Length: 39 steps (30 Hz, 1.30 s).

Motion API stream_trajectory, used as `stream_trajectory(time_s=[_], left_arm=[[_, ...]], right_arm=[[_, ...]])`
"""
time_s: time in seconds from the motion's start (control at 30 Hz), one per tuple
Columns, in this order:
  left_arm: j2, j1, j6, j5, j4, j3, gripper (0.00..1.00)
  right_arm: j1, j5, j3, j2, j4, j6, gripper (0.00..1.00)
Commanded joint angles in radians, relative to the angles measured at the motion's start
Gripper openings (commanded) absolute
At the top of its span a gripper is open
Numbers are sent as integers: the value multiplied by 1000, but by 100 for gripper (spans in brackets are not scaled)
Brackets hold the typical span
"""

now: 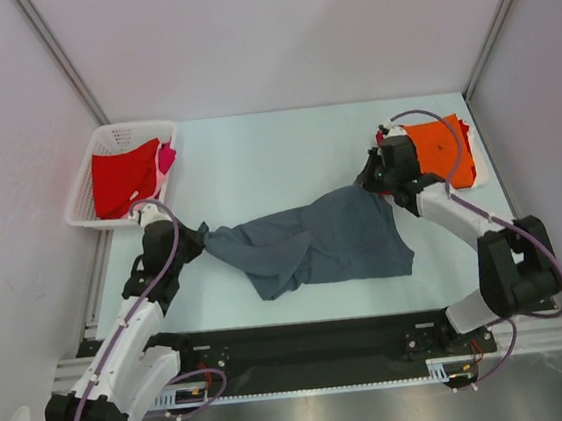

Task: Fold and stack the t-shirts
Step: Flatten the tshirt out

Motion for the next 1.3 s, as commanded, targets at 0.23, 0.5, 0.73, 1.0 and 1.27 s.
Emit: stream_trajectory(time_s=[0.23,0.5,0.73,1.0,1.27], left_arm=[[-27,9,-4,20,27,38,0],[-101,9,-15,-57,-47,20,1],[-228,34,-91,-241,-238,75,1],[-284,48,-4,-170,-219,104,89],[-48,-235,59,-135,-202,167,95]], right_arm=[[8,-106,-240,-381,-83,8,0],[6,-154,-374,-809,-232,45,0],[6,-59,-315,-1232,-465,92,0],[8,-37,-338,-1452,-641,272,0],[8,-84,-407,-1361,-615,344,0]])
